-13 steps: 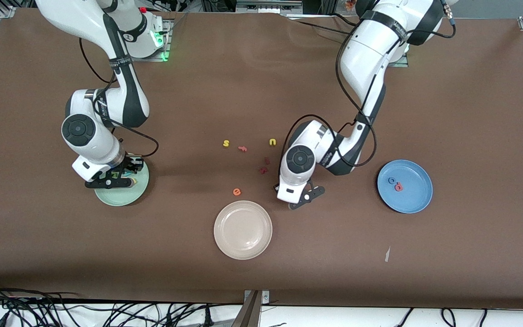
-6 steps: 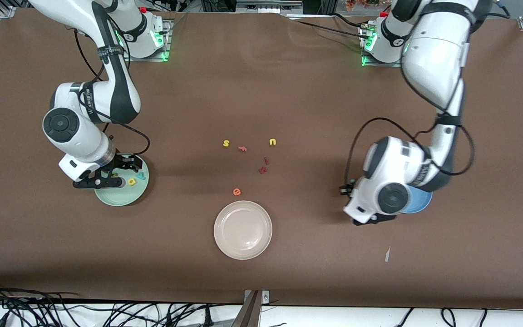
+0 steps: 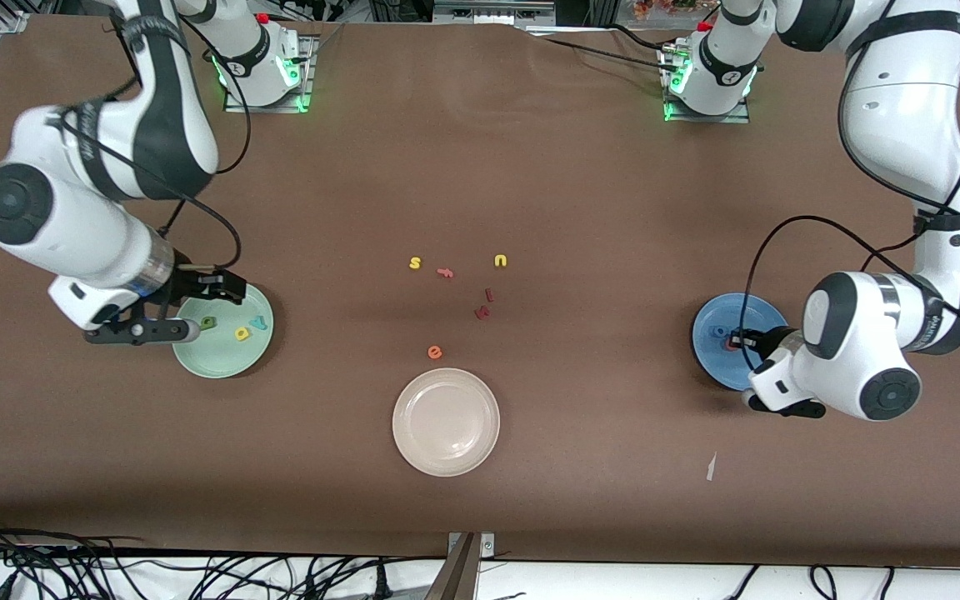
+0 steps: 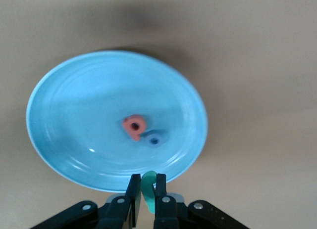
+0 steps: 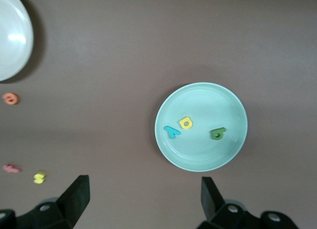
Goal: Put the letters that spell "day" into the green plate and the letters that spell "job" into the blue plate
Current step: 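Release the cyan letter on the green plate while the left gripper releases the teal letter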
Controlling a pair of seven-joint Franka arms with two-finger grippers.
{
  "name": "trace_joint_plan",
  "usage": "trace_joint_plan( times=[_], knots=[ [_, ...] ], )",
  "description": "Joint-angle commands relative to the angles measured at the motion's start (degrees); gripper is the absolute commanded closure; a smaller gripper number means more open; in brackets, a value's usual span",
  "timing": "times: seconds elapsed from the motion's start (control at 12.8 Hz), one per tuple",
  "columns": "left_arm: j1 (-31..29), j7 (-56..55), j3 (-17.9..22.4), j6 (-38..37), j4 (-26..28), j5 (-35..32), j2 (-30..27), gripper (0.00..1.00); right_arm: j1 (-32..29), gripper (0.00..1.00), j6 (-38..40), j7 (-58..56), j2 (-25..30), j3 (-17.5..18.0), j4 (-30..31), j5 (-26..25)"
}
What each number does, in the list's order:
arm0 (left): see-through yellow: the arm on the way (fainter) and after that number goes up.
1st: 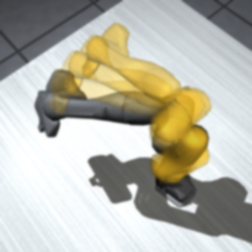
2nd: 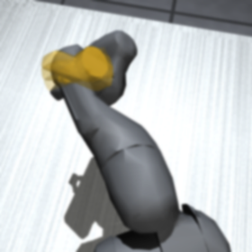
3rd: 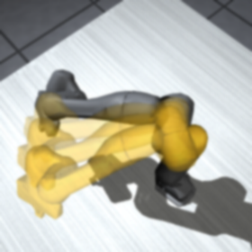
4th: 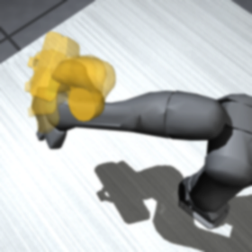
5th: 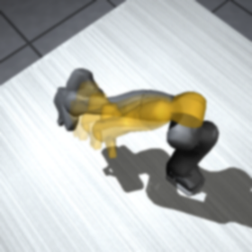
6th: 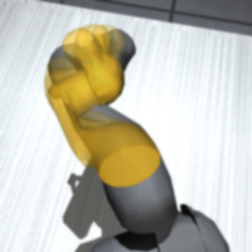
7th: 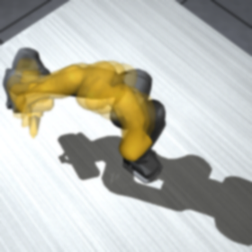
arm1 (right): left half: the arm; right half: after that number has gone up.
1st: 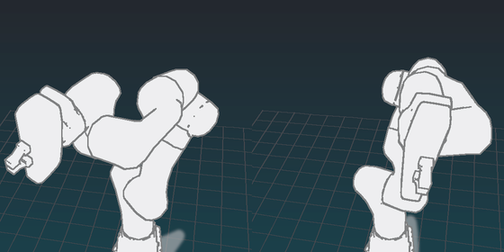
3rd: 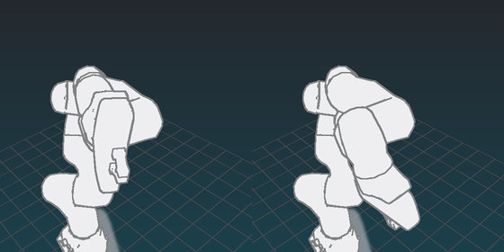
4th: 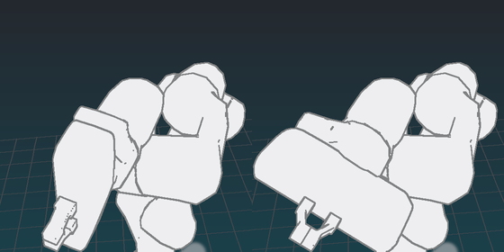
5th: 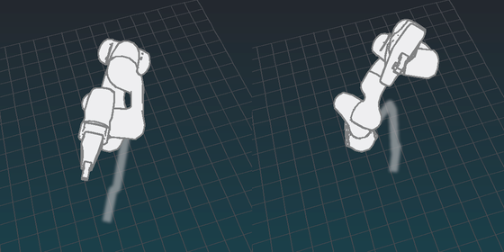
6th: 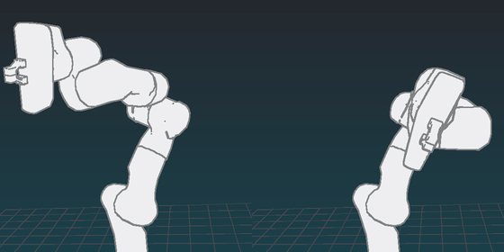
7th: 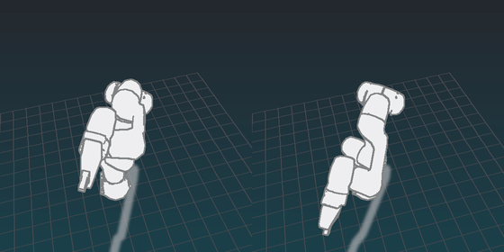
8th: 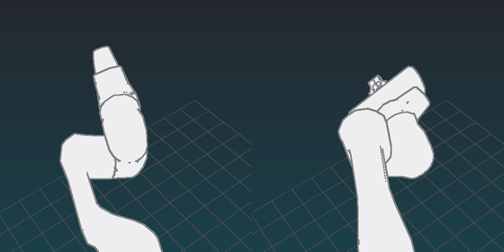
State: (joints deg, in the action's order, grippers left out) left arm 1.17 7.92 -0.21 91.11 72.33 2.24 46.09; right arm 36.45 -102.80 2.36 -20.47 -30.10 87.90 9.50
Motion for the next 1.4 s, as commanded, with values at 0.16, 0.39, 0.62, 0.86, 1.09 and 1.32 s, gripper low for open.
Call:
trace_joint_plan(
  times=[0.16,0.39,0.62,0.86,1.09,1.32],
  knots=[
    [-0.46,9.39,-0.58,-0.06,1.32,-5.67,-1.53,0.0,-0.07,0.01,5.67,-1.57,-0.36,-1.97,-5.01,0.69],
    [-0.64,9.31,-0.49,-0.15,0.88,-5.67,-2.75,0.0,-2.07,0.01,7.96,-3.51,0.08,-0.85,-7.3,0.78],
    [-0.73,9.39,1.26,-0.67,0.88,-5.49,-5.21,0.0,-20.74,0.01,9.45,-2.9,5.25,20.87,-6.52,-5.77],
    [-0.82,8.52,1.44,-1.11,0.97,-5.4,-6.8,0.0,-30.65,0.01,9.28,-2.63,11.74,31.42,-1.35,-9.59],
    [-1.69,5.81,1.88,-2.34,0.97,-5.05,-8.55,0.0,-30.91,0.01,9.71,-2.8,18.44,31.24,4.48,-9.51],
    [-3.71,1.23,1.53,-3.05,1.84,-4.53,-11.97,0.0,-30.74,0.0,9.98,-2.63,18.1,30.98,3.33,-9.16]
  ],
)
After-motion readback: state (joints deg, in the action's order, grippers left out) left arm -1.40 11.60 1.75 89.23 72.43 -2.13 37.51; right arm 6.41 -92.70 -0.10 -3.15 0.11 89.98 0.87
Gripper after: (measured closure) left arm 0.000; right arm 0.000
